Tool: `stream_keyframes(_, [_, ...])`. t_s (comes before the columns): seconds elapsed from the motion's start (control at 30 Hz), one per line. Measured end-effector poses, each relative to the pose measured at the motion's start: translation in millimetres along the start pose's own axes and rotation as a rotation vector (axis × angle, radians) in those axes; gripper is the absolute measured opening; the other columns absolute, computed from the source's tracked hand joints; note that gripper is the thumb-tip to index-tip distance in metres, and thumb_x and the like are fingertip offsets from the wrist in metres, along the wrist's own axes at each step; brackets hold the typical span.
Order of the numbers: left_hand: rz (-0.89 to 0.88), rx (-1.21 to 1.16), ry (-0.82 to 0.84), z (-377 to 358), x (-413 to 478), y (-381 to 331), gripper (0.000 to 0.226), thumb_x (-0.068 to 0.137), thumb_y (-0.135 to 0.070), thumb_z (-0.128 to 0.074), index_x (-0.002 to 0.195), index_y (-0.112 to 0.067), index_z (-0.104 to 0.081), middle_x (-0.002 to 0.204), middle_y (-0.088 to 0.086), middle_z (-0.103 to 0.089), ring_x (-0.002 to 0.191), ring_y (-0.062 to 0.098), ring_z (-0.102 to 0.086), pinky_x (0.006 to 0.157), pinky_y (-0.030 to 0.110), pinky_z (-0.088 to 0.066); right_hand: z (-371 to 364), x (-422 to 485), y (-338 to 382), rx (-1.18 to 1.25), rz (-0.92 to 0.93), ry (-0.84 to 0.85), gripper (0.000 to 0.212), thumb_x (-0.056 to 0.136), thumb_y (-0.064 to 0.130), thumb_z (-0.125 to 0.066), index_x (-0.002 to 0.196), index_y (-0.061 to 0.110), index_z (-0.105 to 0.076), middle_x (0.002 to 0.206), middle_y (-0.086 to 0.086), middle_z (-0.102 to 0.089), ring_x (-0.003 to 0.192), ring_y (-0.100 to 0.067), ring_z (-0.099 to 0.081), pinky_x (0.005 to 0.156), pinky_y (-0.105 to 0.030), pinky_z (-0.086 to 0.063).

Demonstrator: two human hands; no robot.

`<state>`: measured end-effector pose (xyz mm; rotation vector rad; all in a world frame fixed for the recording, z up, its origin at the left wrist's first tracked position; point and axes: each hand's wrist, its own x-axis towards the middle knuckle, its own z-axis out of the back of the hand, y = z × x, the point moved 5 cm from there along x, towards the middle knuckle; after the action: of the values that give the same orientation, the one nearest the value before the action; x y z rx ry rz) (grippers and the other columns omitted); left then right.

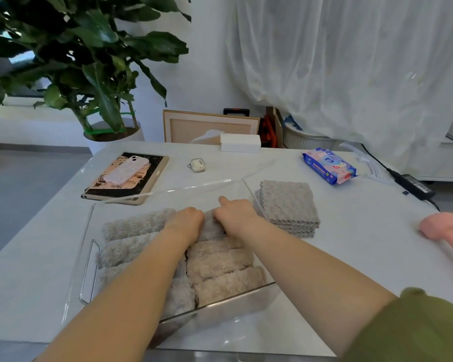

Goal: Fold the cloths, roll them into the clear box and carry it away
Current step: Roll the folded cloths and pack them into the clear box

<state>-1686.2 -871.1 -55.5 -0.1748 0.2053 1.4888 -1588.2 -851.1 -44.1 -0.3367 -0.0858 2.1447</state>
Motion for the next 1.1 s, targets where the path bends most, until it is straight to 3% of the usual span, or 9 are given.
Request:
stream_keyframes(0.17, [-0.036, 0.046, 0.165, -2, -8, -6, 0.018, 0.091, -0.008, -0.050, 0.107, -0.007, -0.057, 0.120, 0.013, -0.046, 0.104, 0.029, -0.053, 0.085, 0.035, -0.045, -6, -14, -1, -0.108, 0.075, 0.199, 0.030, 0.092, 0.001, -0.044, 0.120, 0.001, -0.053, 0.142, -0.017, -0.027, 0.125, -0.038, -0.035, 0.092, -0.042, -0.035])
stream_keyframes(0.27, [0.007, 0.075, 0.165, 10, -13, -6, 0.019, 0.090, -0.011, -0.050, 0.108, -0.012, -0.052, 0.123, 0.009, -0.033, 0.111, 0.030, -0.041, 0.089, 0.039, -0.043, 16, -24, -12, -0.066, 0.084, 0.135, 0.031, 0.091, 0.000, -0.044, 0.120, -0.002, -0.055, 0.145, -0.020, -0.029, 0.134, -0.037, -0.026, 0.112, -0.043, -0.022])
stream_keyframes(0.47, [-0.045, 0.033, -0.070, 66, -16, -33, 0.014, 0.091, -0.022, -0.053, 0.102, -0.012, -0.056, 0.115, 0.007, -0.043, 0.097, 0.028, -0.050, 0.088, 0.043, -0.048, 68, -79, -81, 0.904, -0.047, -0.290, 0.045, 0.065, -0.015, -0.034, 0.065, 0.015, -0.067, 0.082, -0.001, -0.066, 0.081, -0.016, -0.063, 0.078, -0.031, -0.052])
stream_keyframes(0.57, [-0.131, -0.204, -0.286, 92, -13, -68, 0.013, 0.092, -0.016, -0.048, 0.096, -0.012, -0.060, 0.107, 0.007, -0.055, 0.091, 0.026, -0.055, 0.079, 0.038, -0.049, 51, -121, -135, 1.051, -0.264, -0.493, 0.041, 0.061, -0.014, -0.034, 0.059, 0.014, -0.063, 0.066, 0.000, -0.064, 0.069, -0.012, -0.059, 0.064, -0.021, -0.045])
stream_keyframes(0.7, [-0.211, -0.411, -0.414, 107, -12, -122, 0.015, 0.090, -0.010, -0.047, 0.091, -0.012, -0.062, 0.101, 0.005, -0.060, 0.094, 0.022, -0.054, 0.075, 0.030, -0.042, -13, -156, -194, 1.206, -0.538, -0.460, 0.044, 0.063, -0.015, -0.030, 0.056, 0.014, -0.063, 0.063, -0.009, -0.063, 0.064, -0.018, -0.058, 0.066, -0.027, -0.048])
stream_keyframes(0.77, [-0.219, -0.412, -0.391, 106, 3, -158, 0.019, 0.089, -0.008, -0.046, 0.095, -0.008, -0.064, 0.104, 0.009, -0.063, 0.097, 0.025, -0.056, 0.077, 0.031, -0.045, -43, -166, -217, 1.279, -0.623, -0.432, 0.044, 0.065, -0.015, -0.029, 0.059, 0.011, -0.064, 0.065, -0.013, -0.063, 0.067, -0.023, -0.059, 0.070, -0.031, -0.050])
stream_keyframes(0.83, [-0.172, -0.358, -0.264, 92, 27, -192, 0.025, 0.091, -0.010, -0.046, 0.109, -0.002, -0.061, 0.116, 0.015, -0.060, 0.106, 0.030, -0.055, 0.084, 0.034, -0.045, -68, -174, -232, 1.360, -0.637, -0.384, 0.044, 0.068, -0.017, -0.030, 0.062, 0.009, -0.064, 0.068, -0.015, -0.063, 0.066, -0.023, -0.059, 0.060, -0.019, -0.049])
stream_keyframes(1.0, [0.186, -0.293, 0.103, 29, 89, -203, 0.068, 0.096, -0.025, -0.045, 0.147, 0.003, -0.011, 0.152, 0.021, -0.020, 0.138, 0.036, -0.026, 0.111, 0.035, -0.025, -127, -181, -251, 1.544, -0.619, -0.220, 0.038, 0.080, -0.013, -0.035, 0.081, 0.008, -0.066, 0.084, -0.011, -0.066, 0.069, -0.016, -0.061, 0.058, -0.016, -0.043])
stream_keyframes(1.1, [0.266, -0.276, 0.085, 18, 102, -192, 0.067, 0.095, -0.026, -0.048, 0.146, 0.003, -0.017, 0.145, 0.020, -0.033, 0.131, 0.033, -0.038, 0.103, 0.032, -0.035, -152, -168, -255, 1.610, -0.602, -0.148, 0.028, 0.087, -0.004, -0.043, 0.098, 0.009, -0.064, 0.095, -0.007, -0.064, 0.075, -0.016, -0.061, 0.064, -0.019, -0.044])
